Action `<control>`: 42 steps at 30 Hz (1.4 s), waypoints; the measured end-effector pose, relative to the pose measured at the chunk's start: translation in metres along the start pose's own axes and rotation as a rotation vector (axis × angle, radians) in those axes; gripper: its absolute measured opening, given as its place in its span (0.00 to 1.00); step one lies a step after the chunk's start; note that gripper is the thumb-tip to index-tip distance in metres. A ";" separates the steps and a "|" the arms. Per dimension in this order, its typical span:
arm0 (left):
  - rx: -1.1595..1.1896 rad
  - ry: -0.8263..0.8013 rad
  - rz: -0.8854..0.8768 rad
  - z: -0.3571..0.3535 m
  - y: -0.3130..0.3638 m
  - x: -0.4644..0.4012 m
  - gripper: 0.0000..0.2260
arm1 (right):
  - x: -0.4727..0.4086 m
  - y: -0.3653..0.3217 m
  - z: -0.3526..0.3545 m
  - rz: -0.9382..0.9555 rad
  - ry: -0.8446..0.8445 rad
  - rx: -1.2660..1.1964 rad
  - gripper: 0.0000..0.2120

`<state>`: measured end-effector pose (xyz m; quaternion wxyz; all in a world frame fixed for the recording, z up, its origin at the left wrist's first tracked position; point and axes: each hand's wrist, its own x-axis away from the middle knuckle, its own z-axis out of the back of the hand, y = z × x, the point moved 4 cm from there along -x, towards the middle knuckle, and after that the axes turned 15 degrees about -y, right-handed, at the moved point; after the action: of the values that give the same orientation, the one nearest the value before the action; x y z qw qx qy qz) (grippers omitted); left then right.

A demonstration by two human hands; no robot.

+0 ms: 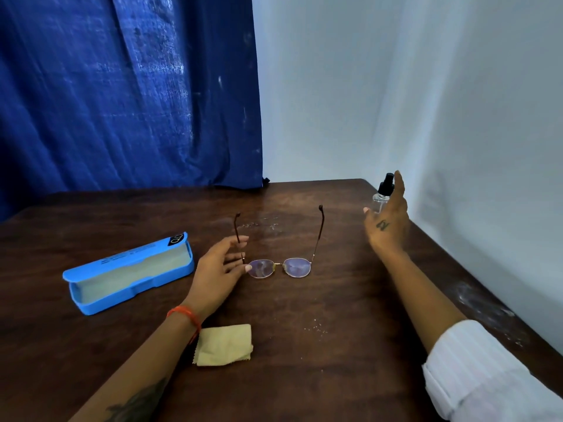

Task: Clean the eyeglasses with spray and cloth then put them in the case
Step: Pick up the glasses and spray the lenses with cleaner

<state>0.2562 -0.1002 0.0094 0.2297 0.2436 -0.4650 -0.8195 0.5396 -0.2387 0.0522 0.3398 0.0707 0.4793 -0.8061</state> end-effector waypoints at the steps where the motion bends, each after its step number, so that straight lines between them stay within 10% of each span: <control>1: -0.018 0.011 0.011 0.000 -0.001 0.000 0.21 | -0.001 0.003 0.000 -0.002 0.003 0.025 0.38; 9: -0.256 0.069 0.040 0.002 0.003 0.003 0.07 | -0.011 0.010 0.003 0.058 -0.157 0.156 0.33; 24: 0.250 0.105 -0.035 0.011 0.021 0.009 0.07 | 0.091 -0.062 0.006 0.105 -0.224 -0.831 0.27; 31: 0.073 0.293 -0.050 0.015 0.022 0.006 0.06 | 0.126 -0.090 -0.013 0.208 -0.599 -1.051 0.32; 42: -0.141 0.343 -0.195 0.015 0.033 0.004 0.08 | 0.135 -0.098 -0.020 0.430 -0.358 -0.041 0.34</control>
<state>0.2491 -0.1080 0.0448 0.2414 0.4068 -0.3350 -0.8149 0.3720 -0.2568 0.0533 0.5837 0.0203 0.4017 -0.7053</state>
